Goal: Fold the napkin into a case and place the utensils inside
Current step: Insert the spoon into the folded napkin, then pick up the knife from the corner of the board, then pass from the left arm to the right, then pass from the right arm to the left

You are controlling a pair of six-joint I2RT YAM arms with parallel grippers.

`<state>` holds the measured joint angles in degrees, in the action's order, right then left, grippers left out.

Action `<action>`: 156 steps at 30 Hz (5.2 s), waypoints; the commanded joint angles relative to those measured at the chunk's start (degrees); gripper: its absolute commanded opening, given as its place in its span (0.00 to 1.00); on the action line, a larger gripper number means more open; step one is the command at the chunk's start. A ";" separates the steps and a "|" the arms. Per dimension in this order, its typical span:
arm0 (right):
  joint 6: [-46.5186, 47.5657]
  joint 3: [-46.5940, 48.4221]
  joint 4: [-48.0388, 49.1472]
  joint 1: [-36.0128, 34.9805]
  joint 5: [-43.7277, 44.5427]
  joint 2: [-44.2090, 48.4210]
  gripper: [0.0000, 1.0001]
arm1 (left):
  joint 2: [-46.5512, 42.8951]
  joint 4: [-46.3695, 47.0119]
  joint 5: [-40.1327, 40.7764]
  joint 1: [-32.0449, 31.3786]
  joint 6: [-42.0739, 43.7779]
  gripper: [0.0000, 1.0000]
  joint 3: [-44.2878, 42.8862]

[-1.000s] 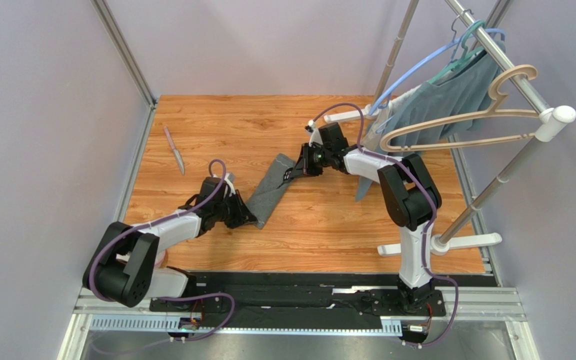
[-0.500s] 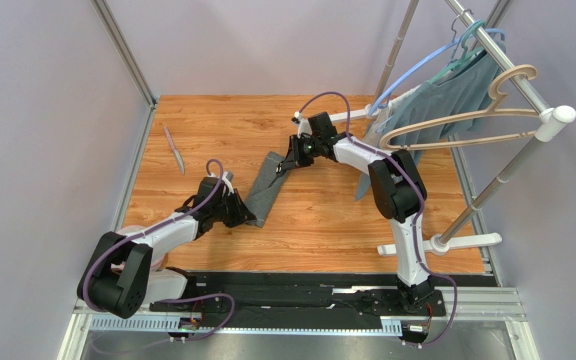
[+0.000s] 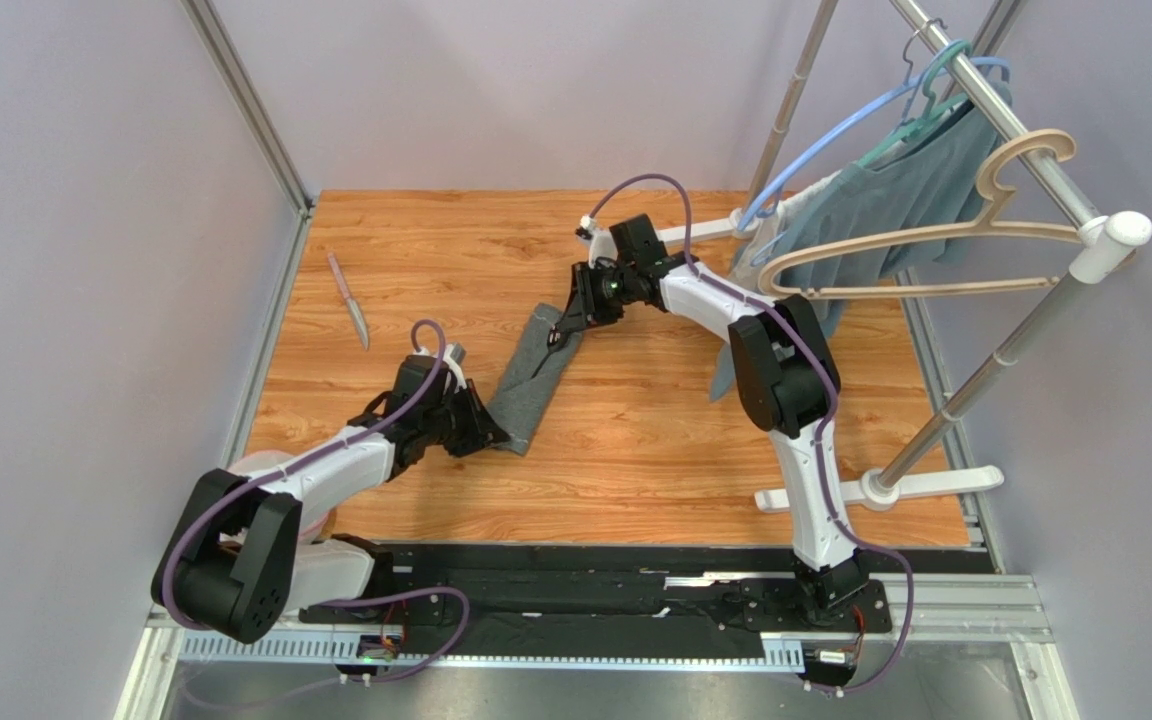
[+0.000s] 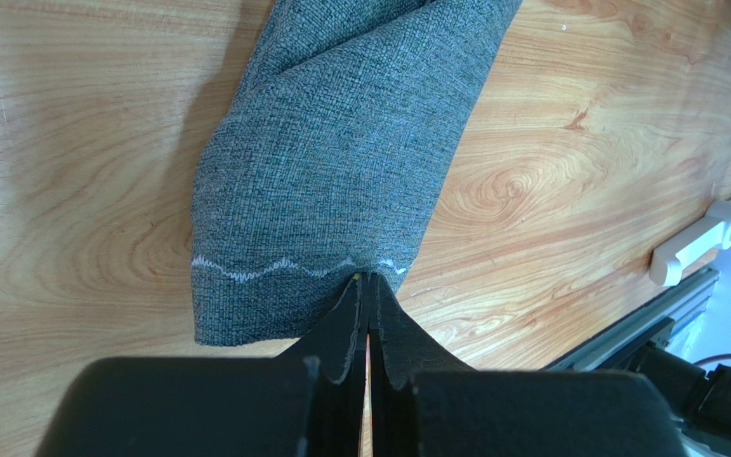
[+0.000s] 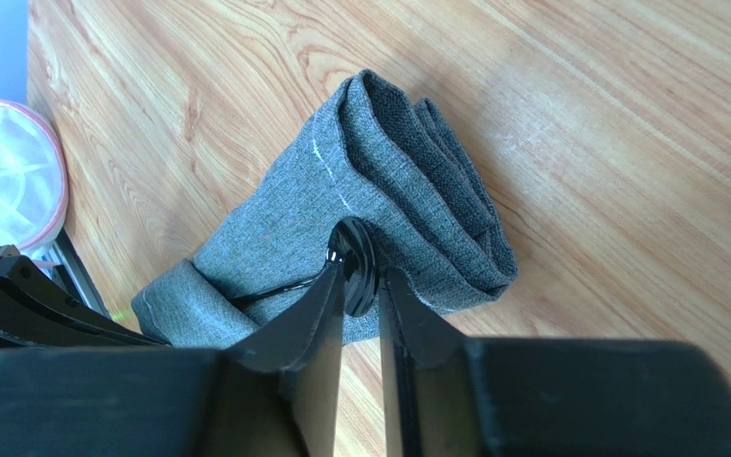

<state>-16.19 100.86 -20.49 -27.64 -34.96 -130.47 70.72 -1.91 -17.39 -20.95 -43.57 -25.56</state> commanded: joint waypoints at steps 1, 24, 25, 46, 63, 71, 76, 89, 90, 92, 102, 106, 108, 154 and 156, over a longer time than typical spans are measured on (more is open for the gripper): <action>0.46 3.90 -0.69 0.83 2.78 -0.31 0.30 | -1.81 0.07 -0.28 -0.23 -0.19 0.06 -1.07; -5.52 -23.07 -13.88 -10.85 18.79 35.44 0.72 | 35.60 -36.58 23.53 27.27 11.93 0.76 -60.02; -5.52 -24.64 -13.61 -11.12 18.35 36.51 0.72 | 38.24 -36.84 24.84 28.15 12.54 0.75 -65.44; -3.77 -32.13 -9.31 -10.77 16.24 44.43 0.72 | 72.81 -53.99 29.26 34.13 21.86 0.64 -105.39; -1.75 -33.36 -9.22 -9.98 18.09 44.69 0.74 | 45.77 -39.32 3.10 31.85 19.85 0.00 -80.32; -1.13 -31.25 -0.52 -11.99 6.48 44.61 0.82 | 7.45 -21.66 -7.92 23.79 5.03 0.00 -45.31; -0.78 -23.80 -0.94 -17.96 9.72 42.41 0.82 | -8.54 -19.53 -3.55 15.08 -5.90 0.00 -30.53; -5.17 -15.17 -4.73 -27.99 18.17 35.12 0.72 | -17.72 -22.43 -1.07 2.93 -14.52 0.00 -26.73; -5.87 -15.43 -4.73 -28.43 18.52 35.03 0.67 | -18.24 -22.61 -1.33 2.93 -14.44 0.00 -26.73; -7.79 -16.30 -4.47 -28.61 18.87 34.85 0.62 | -18.68 -22.78 -2.03 2.76 -14.26 0.00 -26.65; -25.79 -19.64 -6.67 -23.19 10.02 41.07 0.00 | -21.13 -20.16 -5.12 1.97 10.85 0.32 -26.12; -30.92 -24.39 -6.14 -19.04 -5.07 45.47 0.00 | -28.34 -16.21 5.51 -4.86 27.45 0.47 -22.61; -31.54 -25.53 -6.93 -17.37 -8.18 47.58 0.00 | -33.59 -11.57 8.68 -7.43 36.39 0.50 -18.31; -4.30 -25.51 -4.58 -4.70 -8.29 64.54 0.82 | -36.62 -13.66 -17.62 -33.82 46.43 0.00 -17.34; -2.80 -27.46 0.17 -5.14 -7.93 66.13 0.82 | -34.25 -4.71 -24.15 -27.52 29.45 0.00 -15.67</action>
<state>-28.51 77.01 -29.89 -32.01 -47.09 -68.45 33.89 -17.96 -21.93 -57.06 18.85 -43.05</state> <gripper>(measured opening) 0.820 0.109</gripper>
